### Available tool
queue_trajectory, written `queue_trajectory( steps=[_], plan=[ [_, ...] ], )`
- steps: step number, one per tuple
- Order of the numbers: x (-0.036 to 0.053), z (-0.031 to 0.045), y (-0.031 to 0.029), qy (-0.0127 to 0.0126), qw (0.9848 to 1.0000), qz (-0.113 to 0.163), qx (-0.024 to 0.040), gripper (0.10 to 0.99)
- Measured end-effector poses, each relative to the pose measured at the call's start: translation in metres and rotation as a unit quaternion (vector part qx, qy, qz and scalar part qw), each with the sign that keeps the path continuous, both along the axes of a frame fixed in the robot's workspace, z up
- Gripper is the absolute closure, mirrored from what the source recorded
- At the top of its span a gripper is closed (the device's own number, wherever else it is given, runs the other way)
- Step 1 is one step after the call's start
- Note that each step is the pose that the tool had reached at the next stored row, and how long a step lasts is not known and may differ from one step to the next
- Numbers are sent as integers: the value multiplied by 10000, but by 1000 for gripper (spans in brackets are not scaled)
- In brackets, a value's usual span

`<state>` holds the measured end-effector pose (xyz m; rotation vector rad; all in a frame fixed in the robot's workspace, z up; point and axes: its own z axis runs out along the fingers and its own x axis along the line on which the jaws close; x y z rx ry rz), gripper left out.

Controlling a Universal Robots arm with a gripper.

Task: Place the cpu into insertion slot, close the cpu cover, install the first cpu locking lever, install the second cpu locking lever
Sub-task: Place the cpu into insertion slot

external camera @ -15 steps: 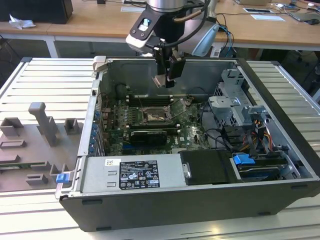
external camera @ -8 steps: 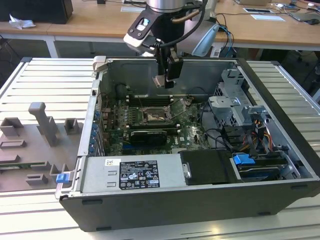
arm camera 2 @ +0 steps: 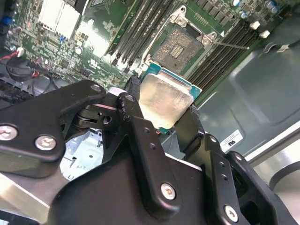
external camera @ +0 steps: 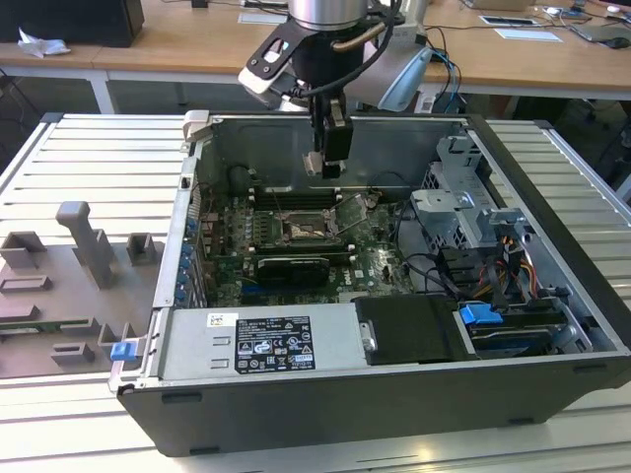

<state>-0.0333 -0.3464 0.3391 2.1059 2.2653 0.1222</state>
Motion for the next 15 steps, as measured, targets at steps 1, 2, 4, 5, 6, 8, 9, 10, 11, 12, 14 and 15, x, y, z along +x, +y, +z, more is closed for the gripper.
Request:
queue_trajectory(
  steps=[1,2,4,5,6,8,9,10,11,12,14,15],
  plan=[
    [0,-4,0,0,10000,-25,-10,545],
    [1,-13,0,0,10000,-68,-14,545],
    [1,-24,0,0,10000,-97,-20,545],
    [-1,-28,0,0,9999,-100,-21,545],
    [-3,-33,0,0,9999,-110,-21,545],
    [-5,-44,0,0,9998,-196,-20,545],
    [-5,-49,0,0,9997,-251,-20,545],
    [-6,-57,0,1,9995,-311,-19,545],
    [-8,-66,0,2,9994,-350,-19,545],
    [-12,-81,1,4,9993,-368,-20,545],
    [-19,-114,1,5,9994,-353,24,545],
    [-21,-122,1,7,9994,-339,42,545]
  ],
)
